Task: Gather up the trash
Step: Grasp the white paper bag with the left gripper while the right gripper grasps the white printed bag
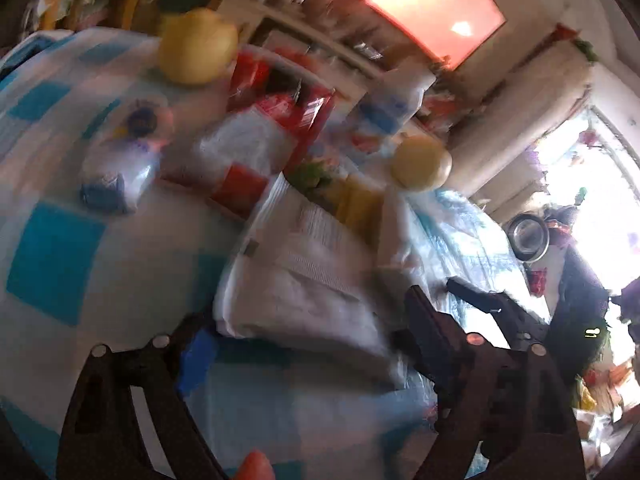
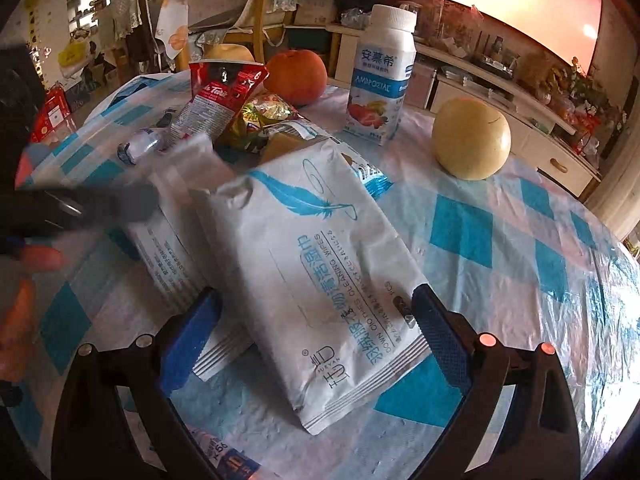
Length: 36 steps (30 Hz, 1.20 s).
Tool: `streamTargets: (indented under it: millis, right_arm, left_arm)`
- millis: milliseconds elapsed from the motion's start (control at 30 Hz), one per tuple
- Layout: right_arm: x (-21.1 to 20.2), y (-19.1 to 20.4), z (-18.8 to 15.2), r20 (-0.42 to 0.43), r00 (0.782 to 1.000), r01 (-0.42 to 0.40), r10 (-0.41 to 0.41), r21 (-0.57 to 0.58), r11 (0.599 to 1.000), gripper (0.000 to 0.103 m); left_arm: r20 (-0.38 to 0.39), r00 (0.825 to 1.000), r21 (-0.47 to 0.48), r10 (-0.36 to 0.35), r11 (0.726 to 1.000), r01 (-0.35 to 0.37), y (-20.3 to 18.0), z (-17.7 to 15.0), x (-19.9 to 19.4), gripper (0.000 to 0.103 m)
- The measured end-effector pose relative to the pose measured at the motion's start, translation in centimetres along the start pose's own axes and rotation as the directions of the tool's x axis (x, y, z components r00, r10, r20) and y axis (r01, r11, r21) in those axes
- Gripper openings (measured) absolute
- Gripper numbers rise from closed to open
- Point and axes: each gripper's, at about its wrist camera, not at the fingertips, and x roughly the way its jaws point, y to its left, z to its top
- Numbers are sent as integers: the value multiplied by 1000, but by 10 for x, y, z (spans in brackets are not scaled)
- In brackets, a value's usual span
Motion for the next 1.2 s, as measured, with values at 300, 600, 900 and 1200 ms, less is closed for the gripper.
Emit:
streamTargets:
  millis: [300,600,900,1200]
  right_arm:
    - [0,9,5,16,999,49,-48,-61,997,96]
    - [-3,8,10,25,999,37,-36,-57,998,50]
    - [-15,-2,13,64,998,16,-17,26,1000,23]
    - [-36,-30,14,147,986,-104,75,196,975,20]
  left_arm:
    - [28,993,114,111,987,-113,-31,-7,21,66]
    - [56,996,191,65,979,-75,-46,-6,12,41]
    - [157,987,308,23,949,-71,-74,-14,-6,21]
    - [204,979,371,8,925,-84,-95,-8,-16,17]
